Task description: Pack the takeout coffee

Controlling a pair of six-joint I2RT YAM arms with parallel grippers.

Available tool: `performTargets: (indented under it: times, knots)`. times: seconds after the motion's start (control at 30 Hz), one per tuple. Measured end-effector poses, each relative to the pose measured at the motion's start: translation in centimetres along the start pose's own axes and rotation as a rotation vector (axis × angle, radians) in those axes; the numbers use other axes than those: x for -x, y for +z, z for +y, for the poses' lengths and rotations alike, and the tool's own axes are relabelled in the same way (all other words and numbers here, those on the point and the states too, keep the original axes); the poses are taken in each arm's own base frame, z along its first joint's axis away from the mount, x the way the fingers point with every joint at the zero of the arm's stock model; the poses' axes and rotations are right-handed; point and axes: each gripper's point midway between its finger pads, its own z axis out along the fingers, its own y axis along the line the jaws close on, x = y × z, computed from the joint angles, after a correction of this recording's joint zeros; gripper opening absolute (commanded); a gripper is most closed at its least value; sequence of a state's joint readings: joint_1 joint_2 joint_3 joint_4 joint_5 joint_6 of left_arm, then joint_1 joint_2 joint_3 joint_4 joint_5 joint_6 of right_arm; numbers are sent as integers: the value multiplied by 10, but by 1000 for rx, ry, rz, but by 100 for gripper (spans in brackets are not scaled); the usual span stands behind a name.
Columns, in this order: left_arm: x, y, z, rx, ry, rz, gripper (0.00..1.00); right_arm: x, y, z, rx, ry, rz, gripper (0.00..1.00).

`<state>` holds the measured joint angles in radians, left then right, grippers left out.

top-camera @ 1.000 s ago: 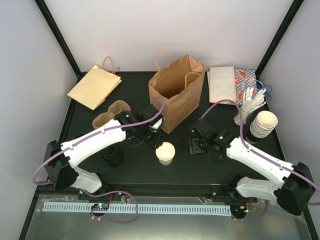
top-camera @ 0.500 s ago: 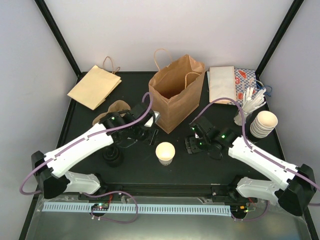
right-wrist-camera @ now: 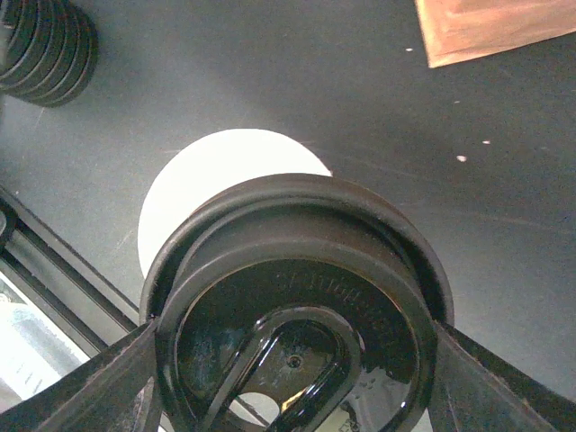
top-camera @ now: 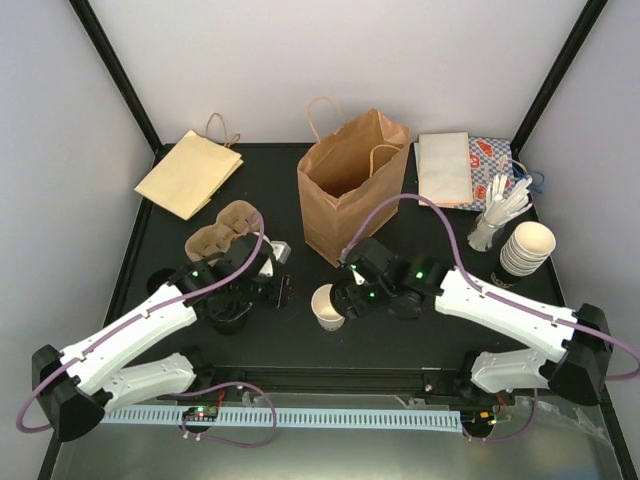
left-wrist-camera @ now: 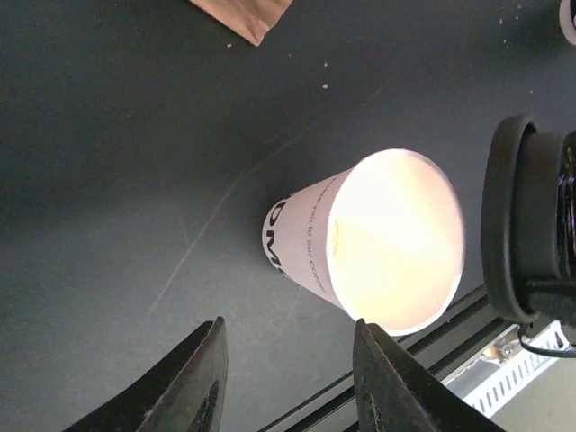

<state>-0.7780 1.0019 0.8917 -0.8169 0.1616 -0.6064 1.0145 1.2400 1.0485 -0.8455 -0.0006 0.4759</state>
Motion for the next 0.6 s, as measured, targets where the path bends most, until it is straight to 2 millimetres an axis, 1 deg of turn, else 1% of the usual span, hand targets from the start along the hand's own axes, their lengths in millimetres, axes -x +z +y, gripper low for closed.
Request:
performTargets:
  times: [0.1, 0.23, 0.43, 0.6]
  knots:
    - [-7, 10, 8, -30, -53, -9, 36, -2, 8, 9, -1, -27, 23, 68]
    - [-8, 19, 13, -65, -107, -17, 32, -3, 16, 16, -16, -56, 40, 68]
    - [-3, 24, 6, -122, -127, -13, 29, 0, 23, 19, -48, -78, 38, 66]
    - [-7, 36, 4, -144, -136, 28, 27, 3, 27, 21, -70, -92, 36, 66]
